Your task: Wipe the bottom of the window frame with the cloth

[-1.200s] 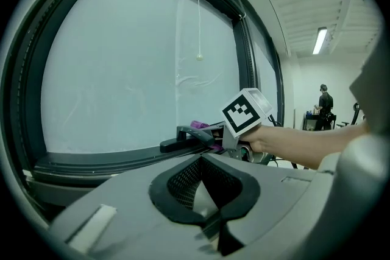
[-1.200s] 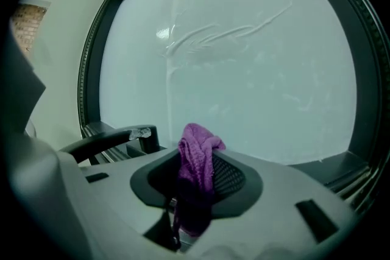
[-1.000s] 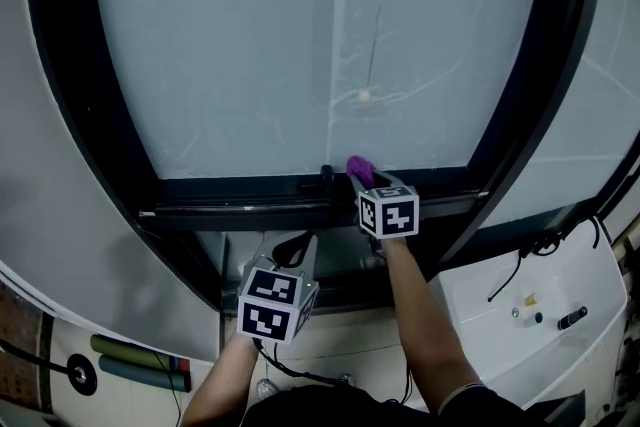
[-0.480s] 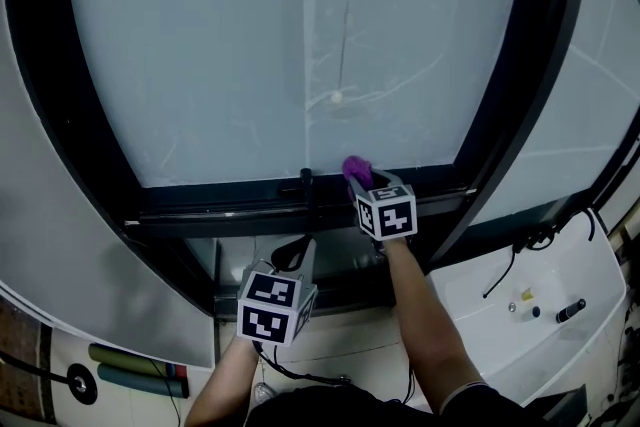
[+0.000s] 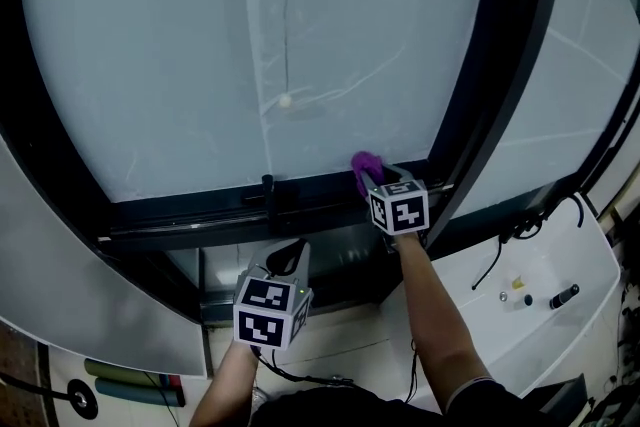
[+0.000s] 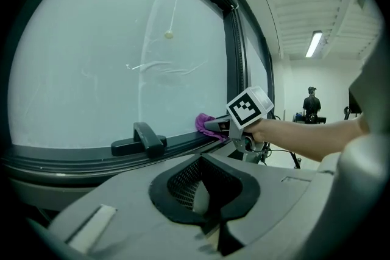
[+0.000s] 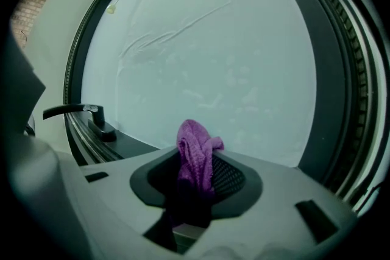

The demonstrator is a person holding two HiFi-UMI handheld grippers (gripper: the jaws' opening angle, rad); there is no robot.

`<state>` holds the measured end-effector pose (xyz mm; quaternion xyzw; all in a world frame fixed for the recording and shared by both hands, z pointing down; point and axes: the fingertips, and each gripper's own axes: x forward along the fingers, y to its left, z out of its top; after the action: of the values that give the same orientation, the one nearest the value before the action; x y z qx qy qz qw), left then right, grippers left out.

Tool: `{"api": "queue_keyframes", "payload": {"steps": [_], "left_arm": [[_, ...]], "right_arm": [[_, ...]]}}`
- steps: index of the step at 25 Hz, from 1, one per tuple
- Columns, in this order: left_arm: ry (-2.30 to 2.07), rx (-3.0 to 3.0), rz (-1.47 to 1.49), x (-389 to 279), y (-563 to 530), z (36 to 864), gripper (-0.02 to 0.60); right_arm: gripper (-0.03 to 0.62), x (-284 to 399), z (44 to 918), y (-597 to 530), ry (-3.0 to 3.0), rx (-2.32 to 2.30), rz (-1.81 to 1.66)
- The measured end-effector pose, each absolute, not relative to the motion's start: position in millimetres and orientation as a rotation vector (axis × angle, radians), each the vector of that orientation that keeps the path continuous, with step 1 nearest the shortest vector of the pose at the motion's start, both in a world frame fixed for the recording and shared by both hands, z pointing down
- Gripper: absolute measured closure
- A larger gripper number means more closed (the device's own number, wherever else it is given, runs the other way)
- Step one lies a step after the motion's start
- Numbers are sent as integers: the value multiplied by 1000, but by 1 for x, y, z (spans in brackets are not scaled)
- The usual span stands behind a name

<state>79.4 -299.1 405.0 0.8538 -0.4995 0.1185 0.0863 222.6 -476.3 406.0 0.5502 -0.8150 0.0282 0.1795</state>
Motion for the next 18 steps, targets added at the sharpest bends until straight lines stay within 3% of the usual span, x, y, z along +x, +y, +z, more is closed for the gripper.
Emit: {"api": "queue_keyframes", "payload": {"steps": [11,18], "left_arm": [[-1442,2536,397,102,-307,419,573],[-1443,2535,403,106,-307,419,574]], "right_arm": [[462,351,405,-497,-2113,1796,118],[462,365,405,-498,-2047,1846,89]]}}
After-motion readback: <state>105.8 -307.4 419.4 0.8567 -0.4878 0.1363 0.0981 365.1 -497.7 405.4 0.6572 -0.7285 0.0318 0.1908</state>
